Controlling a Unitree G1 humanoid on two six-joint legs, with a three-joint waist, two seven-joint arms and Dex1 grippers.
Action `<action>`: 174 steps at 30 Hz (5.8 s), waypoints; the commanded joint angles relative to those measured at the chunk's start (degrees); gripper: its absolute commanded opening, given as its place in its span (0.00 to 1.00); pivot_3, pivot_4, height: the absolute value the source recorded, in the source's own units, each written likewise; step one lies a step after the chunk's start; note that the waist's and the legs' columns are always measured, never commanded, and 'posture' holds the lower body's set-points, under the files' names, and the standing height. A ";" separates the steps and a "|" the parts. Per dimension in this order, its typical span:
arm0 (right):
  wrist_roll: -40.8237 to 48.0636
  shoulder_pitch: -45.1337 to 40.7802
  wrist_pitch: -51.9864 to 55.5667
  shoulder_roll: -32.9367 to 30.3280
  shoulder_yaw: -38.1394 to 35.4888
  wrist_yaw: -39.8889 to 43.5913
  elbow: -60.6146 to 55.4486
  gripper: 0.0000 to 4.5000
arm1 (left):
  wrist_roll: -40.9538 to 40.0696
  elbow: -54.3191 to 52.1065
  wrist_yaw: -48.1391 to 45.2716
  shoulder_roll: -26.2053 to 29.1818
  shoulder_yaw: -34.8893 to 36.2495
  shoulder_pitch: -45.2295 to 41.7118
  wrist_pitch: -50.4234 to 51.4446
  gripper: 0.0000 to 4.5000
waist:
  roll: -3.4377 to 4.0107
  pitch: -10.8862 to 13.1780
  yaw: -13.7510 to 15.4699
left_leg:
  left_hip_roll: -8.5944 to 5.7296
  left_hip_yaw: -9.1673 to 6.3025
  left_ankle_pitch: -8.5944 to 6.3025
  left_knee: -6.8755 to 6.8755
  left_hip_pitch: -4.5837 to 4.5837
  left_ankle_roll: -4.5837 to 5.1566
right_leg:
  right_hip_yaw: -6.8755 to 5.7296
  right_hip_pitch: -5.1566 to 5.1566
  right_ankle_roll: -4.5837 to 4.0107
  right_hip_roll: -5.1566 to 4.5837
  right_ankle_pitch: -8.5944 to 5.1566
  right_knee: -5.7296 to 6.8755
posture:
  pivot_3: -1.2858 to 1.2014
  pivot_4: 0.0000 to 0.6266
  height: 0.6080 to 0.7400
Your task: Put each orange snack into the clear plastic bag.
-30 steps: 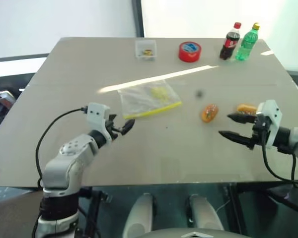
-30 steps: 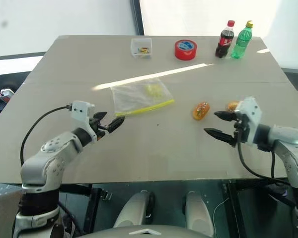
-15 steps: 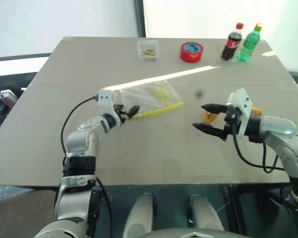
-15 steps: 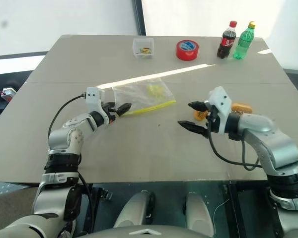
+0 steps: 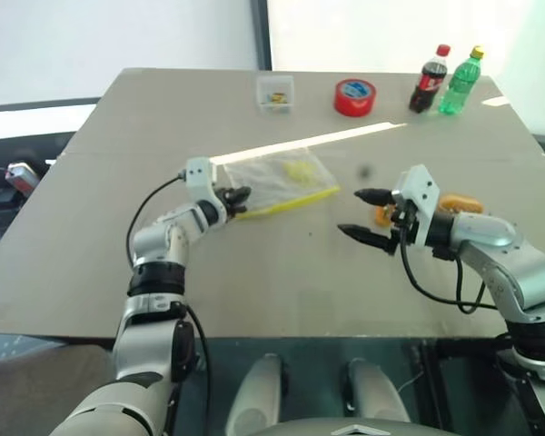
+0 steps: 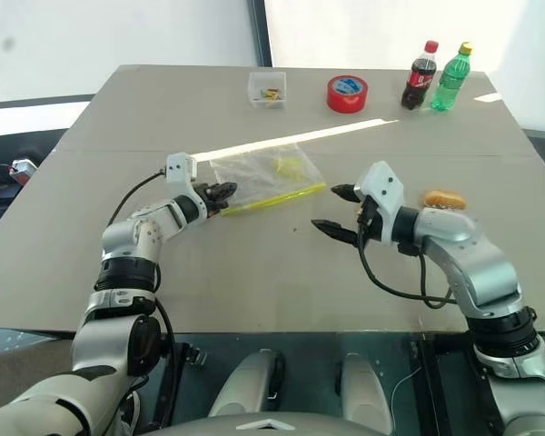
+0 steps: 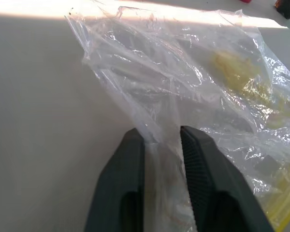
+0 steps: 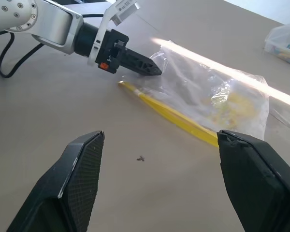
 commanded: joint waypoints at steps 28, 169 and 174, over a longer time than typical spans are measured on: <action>-34.02 -8.35 -37.15 4.80 12.98 -8.40 30.56 0.01 | -18.97 -33.27 8.70 -5.38 8.31 14.49 35.19 0.00 | -0.19 0.13 -1.48 | 0.06 -0.08 0.04 -0.11 0.02 -0.09 | 0.10 -0.16 -0.03 0.00 0.01 0.06 | 0.52 0.24 1.00; -19.69 -1.04 29.44 23.11 -9.52 -27.71 -6.22 0.99 | 34.69 -38.47 1.30 3.14 -24.01 18.17 -18.82 0.00 | -0.20 0.18 -2.60 | 0.09 0.17 0.09 -0.16 -0.13 -0.14 | 0.61 -0.86 -0.12 0.10 -0.04 0.95 | 0.52 0.24 1.00; -19.25 -1.35 39.27 28.49 -11.12 -33.04 -7.91 0.99 | 34.74 -37.97 1.22 3.10 -24.19 17.69 -19.00 0.00 | -0.20 0.18 -2.62 | 0.07 0.17 0.08 -0.17 -0.13 -0.14 | 0.61 -0.87 -0.12 0.10 -0.04 0.94 | 0.52 0.24 1.00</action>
